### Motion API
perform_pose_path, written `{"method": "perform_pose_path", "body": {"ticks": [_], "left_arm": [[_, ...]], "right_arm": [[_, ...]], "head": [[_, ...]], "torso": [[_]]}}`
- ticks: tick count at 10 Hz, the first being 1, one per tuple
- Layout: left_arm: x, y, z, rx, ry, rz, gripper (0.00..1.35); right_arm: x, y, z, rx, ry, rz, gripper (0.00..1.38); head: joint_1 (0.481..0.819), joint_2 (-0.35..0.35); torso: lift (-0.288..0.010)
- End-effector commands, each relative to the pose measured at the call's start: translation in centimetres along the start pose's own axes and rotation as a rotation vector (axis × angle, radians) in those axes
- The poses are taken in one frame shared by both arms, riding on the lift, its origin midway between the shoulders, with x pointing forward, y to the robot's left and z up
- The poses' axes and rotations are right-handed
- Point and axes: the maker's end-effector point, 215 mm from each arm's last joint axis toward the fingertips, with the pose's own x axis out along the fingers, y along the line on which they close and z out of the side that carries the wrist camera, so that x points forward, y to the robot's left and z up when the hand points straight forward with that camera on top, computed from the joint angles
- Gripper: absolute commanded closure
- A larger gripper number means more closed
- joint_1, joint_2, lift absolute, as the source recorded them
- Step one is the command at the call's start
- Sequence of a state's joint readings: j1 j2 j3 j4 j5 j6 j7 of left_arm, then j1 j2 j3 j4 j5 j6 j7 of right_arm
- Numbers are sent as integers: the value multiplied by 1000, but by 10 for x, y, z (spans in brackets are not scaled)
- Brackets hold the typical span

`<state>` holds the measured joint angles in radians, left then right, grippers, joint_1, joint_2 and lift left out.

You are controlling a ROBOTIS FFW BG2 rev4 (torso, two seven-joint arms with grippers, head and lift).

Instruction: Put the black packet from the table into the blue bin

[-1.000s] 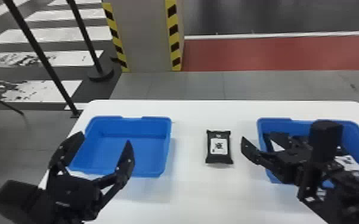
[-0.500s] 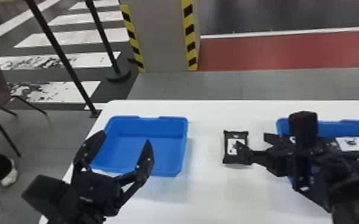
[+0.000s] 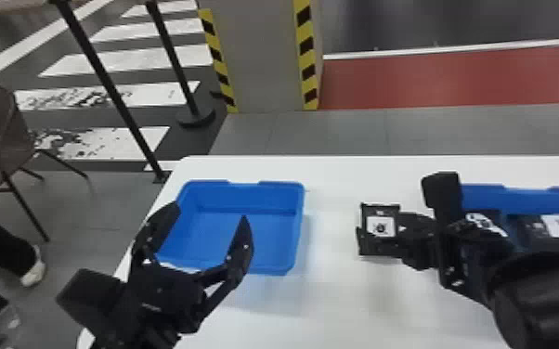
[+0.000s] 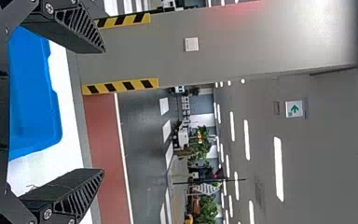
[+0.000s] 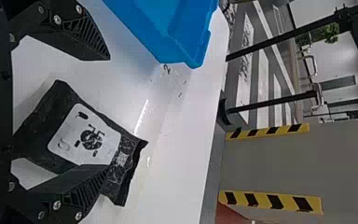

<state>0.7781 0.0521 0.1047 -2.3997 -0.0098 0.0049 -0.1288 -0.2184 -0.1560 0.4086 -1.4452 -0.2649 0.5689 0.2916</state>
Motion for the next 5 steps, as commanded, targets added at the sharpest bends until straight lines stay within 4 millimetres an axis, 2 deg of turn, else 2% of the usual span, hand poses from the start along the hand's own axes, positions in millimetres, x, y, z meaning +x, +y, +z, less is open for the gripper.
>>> {"method": "perform_pose_path", "body": {"ticks": [1, 2, 3, 5], "left_arm": [[1, -1, -1, -2, 0, -2, 114], [1, -1, -2, -2, 0, -2, 114], [1, -1, -2, -2, 0, -2, 114], [0, 1, -3, -1, 3, 1, 114]], "right_arm": [[13, 17, -2, -32, 21, 36, 183], [15, 23, -3, -44, 26, 40, 177], [16, 20, -14, -62, 58, 23, 176], [11, 4, -12, -123, 92, -37, 170]], "head": [[695, 266], [695, 273], [695, 288], [695, 289]], "torso": [[-110], [-110], [-110], [-110]]}}
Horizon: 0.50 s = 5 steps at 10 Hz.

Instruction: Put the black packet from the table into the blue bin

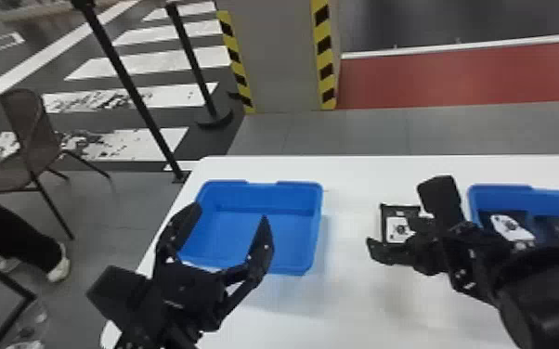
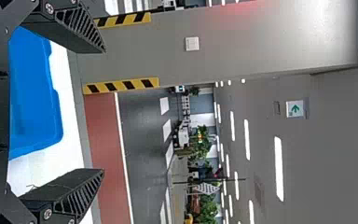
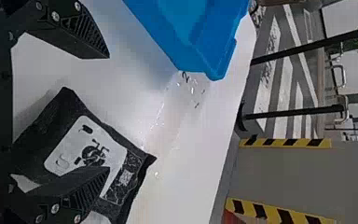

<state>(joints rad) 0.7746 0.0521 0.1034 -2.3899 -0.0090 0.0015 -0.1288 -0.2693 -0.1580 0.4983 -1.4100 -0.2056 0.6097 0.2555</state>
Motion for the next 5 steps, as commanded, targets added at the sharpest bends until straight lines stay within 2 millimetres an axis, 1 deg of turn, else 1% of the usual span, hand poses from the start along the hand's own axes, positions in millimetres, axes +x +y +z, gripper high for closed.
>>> {"method": "perform_pose_path", "body": {"ticks": [1, 2, 3, 5], "left_arm": [[-2, 2, -1, 0, 0, 2, 114], [-3, 2, -1, 0, 2, 3, 114], [-2, 2, 0, 0, 0, 4, 114], [-1, 3, -1, -1, 2, 4, 114]], "right_arm": [[-6, -10, 2, -38, 27, -42, 170], [-9, -22, -1, -62, 64, -86, 170], [-7, -32, -9, -61, 90, -105, 165], [-5, -41, -23, -52, 124, -118, 159]], "head": [[695, 284], [695, 276], [695, 264], [695, 246]], "torso": [[-110], [-110], [-110], [-110]]}}
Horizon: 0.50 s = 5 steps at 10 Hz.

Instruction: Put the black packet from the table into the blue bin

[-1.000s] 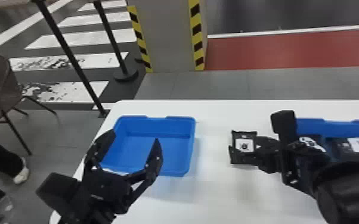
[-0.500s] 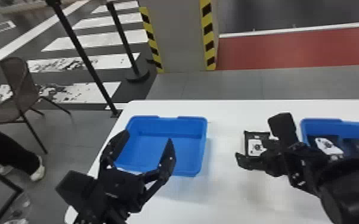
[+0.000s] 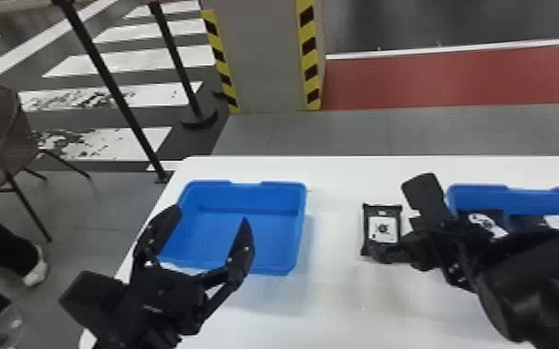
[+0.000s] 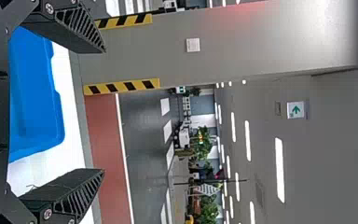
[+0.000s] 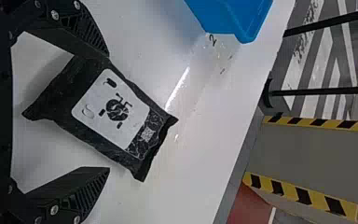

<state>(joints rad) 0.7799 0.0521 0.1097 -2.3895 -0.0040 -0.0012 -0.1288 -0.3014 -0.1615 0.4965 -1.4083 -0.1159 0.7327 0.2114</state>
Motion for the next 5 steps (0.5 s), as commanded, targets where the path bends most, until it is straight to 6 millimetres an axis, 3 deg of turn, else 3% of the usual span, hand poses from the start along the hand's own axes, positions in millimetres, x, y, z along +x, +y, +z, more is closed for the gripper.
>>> {"method": "perform_pose_path", "body": {"ticks": [1, 2, 3, 5], "left_arm": [[1, 0, 0, 2, 0, 0, 114], [1, 0, 0, 2, 0, 0, 114], [0, 0, -1, 2, 2, 0, 114], [-1, 2, -1, 3, 2, 2, 114]], "right_arm": [[3, -6, -7, 4, 19, -9, 165], [3, -7, -8, 4, 22, -9, 234], [3, -5, -6, 4, 17, -6, 588], [1, 4, -8, 33, 24, 3, 1042]], "head": [[695, 239], [695, 233], [695, 229], [695, 230]], "torso": [[-110], [-110], [-110], [-110]]}}
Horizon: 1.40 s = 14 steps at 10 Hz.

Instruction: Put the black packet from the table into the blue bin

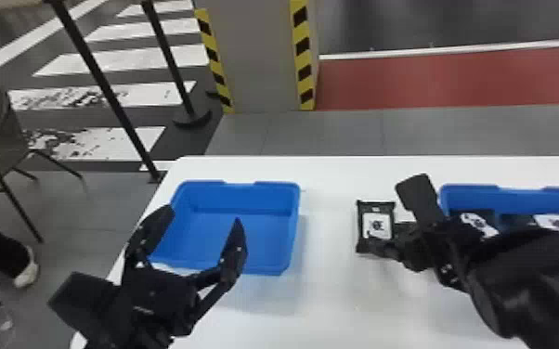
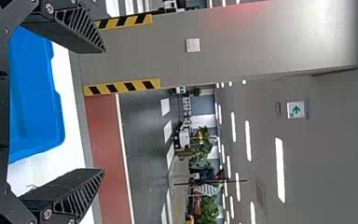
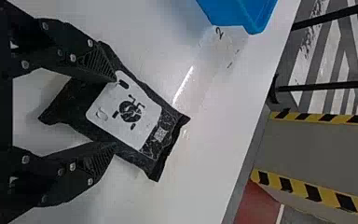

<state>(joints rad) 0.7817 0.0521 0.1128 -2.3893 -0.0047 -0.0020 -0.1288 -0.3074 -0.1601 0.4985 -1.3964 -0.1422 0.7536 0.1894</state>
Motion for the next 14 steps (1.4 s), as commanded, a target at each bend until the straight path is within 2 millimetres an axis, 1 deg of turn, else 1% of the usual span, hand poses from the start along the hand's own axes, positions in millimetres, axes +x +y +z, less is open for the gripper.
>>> {"method": "perform_pose_path", "body": {"ticks": [1, 2, 3, 4, 5, 6, 7, 8, 9, 10, 11, 12, 13, 14], "left_arm": [[0, 0, -1, 0, 3, 0, 114], [0, 0, 0, 2, 1, 1, 114], [0, -1, 0, 3, 1, -2, 116], [0, -1, 0, 4, 1, -3, 114], [0, -1, 0, 2, 1, -3, 114], [0, 0, 0, 4, 1, -2, 114], [0, 0, 1, 4, -2, -2, 116], [-1, 0, 0, 4, 1, -2, 116], [-1, 0, 0, 4, 1, -2, 116], [-1, 0, 0, 4, 1, -2, 114], [-1, 0, 0, 4, -2, -2, 114], [-1, 0, 1, 5, -4, -4, 116], [-1, 1, 1, 0, -5, -1, 116], [-2, 4, 1, 1, -4, 5, 114]], "right_arm": [[-1, 8, -12, 17, 39, 11, 1170], [1, 10, -21, 0, 70, 4, 1171], [5, 9, -26, 12, 62, 8, 1219], [8, 10, -26, 24, 43, 14, 1274], [9, 12, -24, 39, 18, 24, 1274], [8, 12, -17, 43, -18, 22, 1274], [1, 8, -6, 65, -65, 14, 1274], [-16, -6, 11, 90, -132, -19, 1274], [-38, -29, 29, 90, -193, -78, 1274], [-61, -40, 48, 105, -258, -104, 1274], [-96, -50, 65, 127, -320, -133, 1274], [-140, -58, 65, 154, -347, -171, 1274], [-174, -65, 36, 192, -309, -210, 1274], [-193, -78, -5, 224, -232, -244, 1274]], "head": [[695, 234], [695, 239], [695, 242], [695, 241], [695, 240], [695, 242], [695, 244], [695, 245], [695, 239], [695, 220], [695, 208], [695, 190], [695, 170], [695, 144]], "torso": [[-110], [-110], [-110], [-110], [-110], [-110], [-110], [-110], [-110], [-110], [-110], [-110], [-110], [-110]]}}
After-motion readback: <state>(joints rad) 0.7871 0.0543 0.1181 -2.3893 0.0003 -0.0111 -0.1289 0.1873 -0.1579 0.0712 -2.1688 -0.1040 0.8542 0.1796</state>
